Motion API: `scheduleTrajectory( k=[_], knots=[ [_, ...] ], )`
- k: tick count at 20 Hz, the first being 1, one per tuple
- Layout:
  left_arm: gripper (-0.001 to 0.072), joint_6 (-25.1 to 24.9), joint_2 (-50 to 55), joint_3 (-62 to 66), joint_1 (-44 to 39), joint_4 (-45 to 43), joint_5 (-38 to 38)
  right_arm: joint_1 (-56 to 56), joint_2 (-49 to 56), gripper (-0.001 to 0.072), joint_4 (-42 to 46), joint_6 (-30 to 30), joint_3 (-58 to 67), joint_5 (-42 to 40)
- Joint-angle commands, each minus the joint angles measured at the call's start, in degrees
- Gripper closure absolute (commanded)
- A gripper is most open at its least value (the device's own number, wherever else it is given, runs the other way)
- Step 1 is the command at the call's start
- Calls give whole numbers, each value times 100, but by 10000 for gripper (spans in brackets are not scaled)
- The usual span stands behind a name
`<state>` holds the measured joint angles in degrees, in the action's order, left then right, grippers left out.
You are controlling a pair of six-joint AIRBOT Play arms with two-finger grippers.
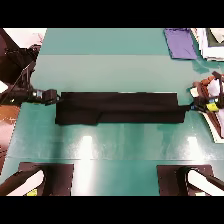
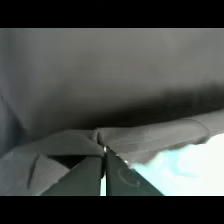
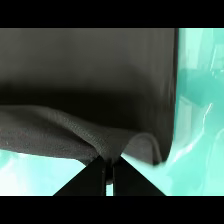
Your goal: Fold the shirts.
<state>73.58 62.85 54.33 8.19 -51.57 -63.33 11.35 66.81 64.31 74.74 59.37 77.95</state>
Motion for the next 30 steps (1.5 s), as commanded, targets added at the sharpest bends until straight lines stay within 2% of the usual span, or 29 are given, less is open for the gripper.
scheduleTrajectory(
  k=[1,3,6,7,8,9,10,11,15,16,17,18,23,28,29,30],
  knots=[
    [677,-479,1110,610,2,417,417,-286,1019,693,-26,87,909,-136],
    [676,-514,1565,824,2,538,632,-446,1499,692,-31,103,1281,-195],
    [676,-505,1971,997,2,579,1060,-535,2214,691,-42,476,1851,-310],
    [651,-501,2013,994,2,599,1176,-535,2433,682,-59,643,2044,-343],
    [361,-496,2013,994,2,605,1215,-535,2643,554,-238,632,2236,-350],
    [42,-472,2011,997,2,671,1228,-494,2844,212,-389,555,2450,-323],
    [55,-439,2011,1019,20,688,1108,-426,2990,49,-431,428,2645,-157],
    [101,-450,2011,1093,35,621,881,-330,3084,50,-439,313,2811,149],
    [104,-461,1982,1322,-26,507,-214,223,3097,63,-435,-197,2793,1180],
    [140,-459,1982,1322,-70,509,-282,389,3084,110,-442,-195,2662,1239],
    [430,-490,1982,1322,-116,509,-308,535,3071,173,-450,-195,2485,1209],
    [674,-597,1982,1322,-192,509,-304,680,3060,182,-494,-201,2243,1147],
    [668,-651,1982,1322,-809,507,79,957,3069,182,-1410,-798,1172,367],
    [676,-601,1982,1322,-1386,505,529,601,3075,186,-1517,-977,861,-4],
    [676,-566,1982,1322,-1495,511,627,490,3086,219,-1532,-988,863,-7],
    [676,-437,1982,1322,-1598,511,756,378,3086,300,-1530,-1060,863,-15]
  ],
)
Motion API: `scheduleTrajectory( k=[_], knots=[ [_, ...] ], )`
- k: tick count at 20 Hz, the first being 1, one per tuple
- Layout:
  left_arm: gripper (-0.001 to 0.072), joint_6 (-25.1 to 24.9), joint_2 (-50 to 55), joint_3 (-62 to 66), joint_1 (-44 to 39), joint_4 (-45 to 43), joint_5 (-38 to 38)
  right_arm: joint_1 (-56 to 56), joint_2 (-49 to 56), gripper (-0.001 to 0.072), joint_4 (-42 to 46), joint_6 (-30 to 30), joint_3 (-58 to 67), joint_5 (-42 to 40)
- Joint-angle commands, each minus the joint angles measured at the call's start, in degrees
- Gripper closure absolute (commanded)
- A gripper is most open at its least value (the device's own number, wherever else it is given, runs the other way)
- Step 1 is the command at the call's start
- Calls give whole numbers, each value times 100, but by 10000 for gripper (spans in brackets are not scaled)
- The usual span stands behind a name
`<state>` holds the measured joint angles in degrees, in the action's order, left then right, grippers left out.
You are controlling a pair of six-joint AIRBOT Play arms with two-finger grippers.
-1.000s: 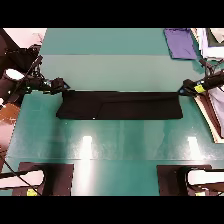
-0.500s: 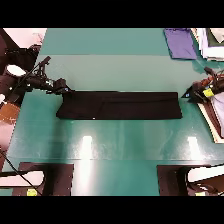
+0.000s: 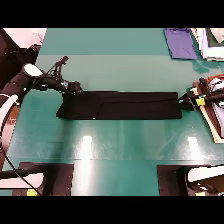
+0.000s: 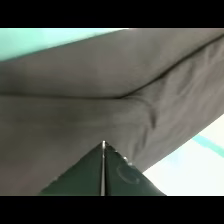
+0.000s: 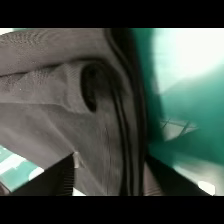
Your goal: Fold the shirts.
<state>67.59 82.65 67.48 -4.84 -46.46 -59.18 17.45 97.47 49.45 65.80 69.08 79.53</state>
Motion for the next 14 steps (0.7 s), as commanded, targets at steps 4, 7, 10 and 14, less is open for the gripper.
scheduleTrajectory(
  k=[4,7,10,14],
  knots=[
    [677,313,66,151,-785,20,758,-424,9,692,-44,-439,50,37],
    [677,527,560,796,-1213,20,857,-424,-240,693,-44,-302,369,632],
    [677,678,1340,1628,-1707,17,787,-570,-885,693,-48,125,968,925],
    [677,992,2439,2553,-2280,20,721,-1095,-1311,693,-50,791,2111,1368]
  ],
)
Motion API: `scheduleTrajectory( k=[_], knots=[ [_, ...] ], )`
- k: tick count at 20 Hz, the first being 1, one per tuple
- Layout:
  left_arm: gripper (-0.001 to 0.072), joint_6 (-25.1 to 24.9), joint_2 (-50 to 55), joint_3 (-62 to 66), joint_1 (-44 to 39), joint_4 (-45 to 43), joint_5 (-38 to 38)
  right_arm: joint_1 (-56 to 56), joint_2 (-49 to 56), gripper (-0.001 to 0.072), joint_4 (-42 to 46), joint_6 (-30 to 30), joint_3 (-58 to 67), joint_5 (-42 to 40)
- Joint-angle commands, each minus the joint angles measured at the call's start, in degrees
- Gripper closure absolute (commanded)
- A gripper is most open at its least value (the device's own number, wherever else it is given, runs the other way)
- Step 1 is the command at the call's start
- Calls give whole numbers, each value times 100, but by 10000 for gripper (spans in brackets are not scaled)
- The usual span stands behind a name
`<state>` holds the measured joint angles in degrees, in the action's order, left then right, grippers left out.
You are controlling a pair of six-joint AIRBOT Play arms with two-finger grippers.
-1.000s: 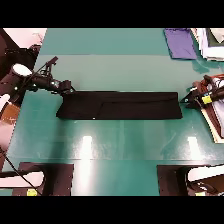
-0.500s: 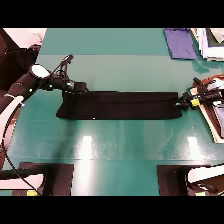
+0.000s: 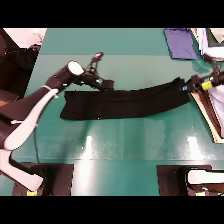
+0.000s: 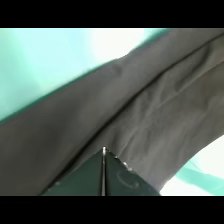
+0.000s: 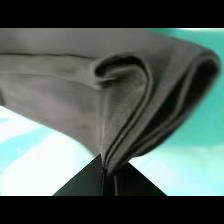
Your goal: Fold the shirts.
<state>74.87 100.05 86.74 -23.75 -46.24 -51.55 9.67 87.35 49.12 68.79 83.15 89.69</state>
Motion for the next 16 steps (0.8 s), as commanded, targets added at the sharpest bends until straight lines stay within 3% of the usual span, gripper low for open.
scheduleTrajectory(
  k=[1,11,16],
  knots=[
    [677,317,907,785,-496,-4,-90,-531,-315,694,-24,629,1003,358],
    [677,319,1220,979,-780,-343,-184,-2409,485,694,-457,1073,3519,352],
    [677,326,1220,981,-780,-485,-321,-2885,479,694,-463,970,3252,-9]
  ],
)
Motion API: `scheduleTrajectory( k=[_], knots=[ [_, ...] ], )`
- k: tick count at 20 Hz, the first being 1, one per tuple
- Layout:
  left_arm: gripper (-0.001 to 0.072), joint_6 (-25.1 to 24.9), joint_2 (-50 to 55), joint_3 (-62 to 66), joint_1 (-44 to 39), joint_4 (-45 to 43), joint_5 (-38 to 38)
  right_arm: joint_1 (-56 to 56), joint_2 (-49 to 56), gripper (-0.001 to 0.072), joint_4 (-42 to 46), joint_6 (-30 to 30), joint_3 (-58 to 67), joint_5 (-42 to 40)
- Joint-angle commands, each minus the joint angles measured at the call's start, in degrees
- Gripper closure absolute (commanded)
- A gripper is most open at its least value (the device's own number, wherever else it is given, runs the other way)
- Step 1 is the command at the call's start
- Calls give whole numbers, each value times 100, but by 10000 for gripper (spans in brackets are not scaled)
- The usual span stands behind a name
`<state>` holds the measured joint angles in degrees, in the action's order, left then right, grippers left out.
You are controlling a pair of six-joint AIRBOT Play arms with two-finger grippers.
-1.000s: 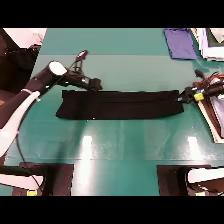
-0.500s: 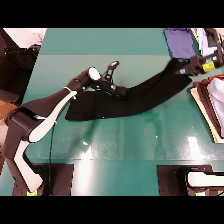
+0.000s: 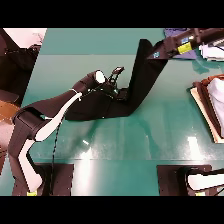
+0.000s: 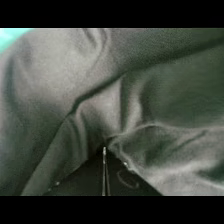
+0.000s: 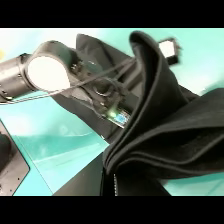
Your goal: Fold the shirts.
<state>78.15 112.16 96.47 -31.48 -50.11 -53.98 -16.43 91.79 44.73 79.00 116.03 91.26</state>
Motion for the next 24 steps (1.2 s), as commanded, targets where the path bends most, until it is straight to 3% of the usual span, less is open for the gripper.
scheduleTrajectory(
  k=[1,9,15,20,21,22,23,24],
  knots=[
    [677,-13,-2,9,-7,-109,-118,-354,35,694,-24,-136,-81,-168],
    [678,-7,-903,42,358,-1360,-496,-946,39,694,-120,-271,-79,-772],
    [677,-13,-1954,44,1921,-1818,-1226,-1832,330,693,-610,-660,-76,-1851],
    [676,-15,-2922,44,3161,-1934,-1344,-3099,1421,683,-769,-1213,-76,-3442],
    [676,-15,-3062,44,3329,-1934,-1370,-3318,1652,626,-776,-1447,-76,-3766],
    [677,-15,-3185,42,3486,-1934,-1412,-3530,1867,469,-780,-1541,-76,-4057],
    [676,-15,-3261,44,3600,-1934,-1456,-3683,2015,357,-813,-1541,-76,-4188],
    [676,-17,-3344,39,3692,-1937,-1506,-3792,2120,321,-861,-1543,-76,-4205]
  ],
)
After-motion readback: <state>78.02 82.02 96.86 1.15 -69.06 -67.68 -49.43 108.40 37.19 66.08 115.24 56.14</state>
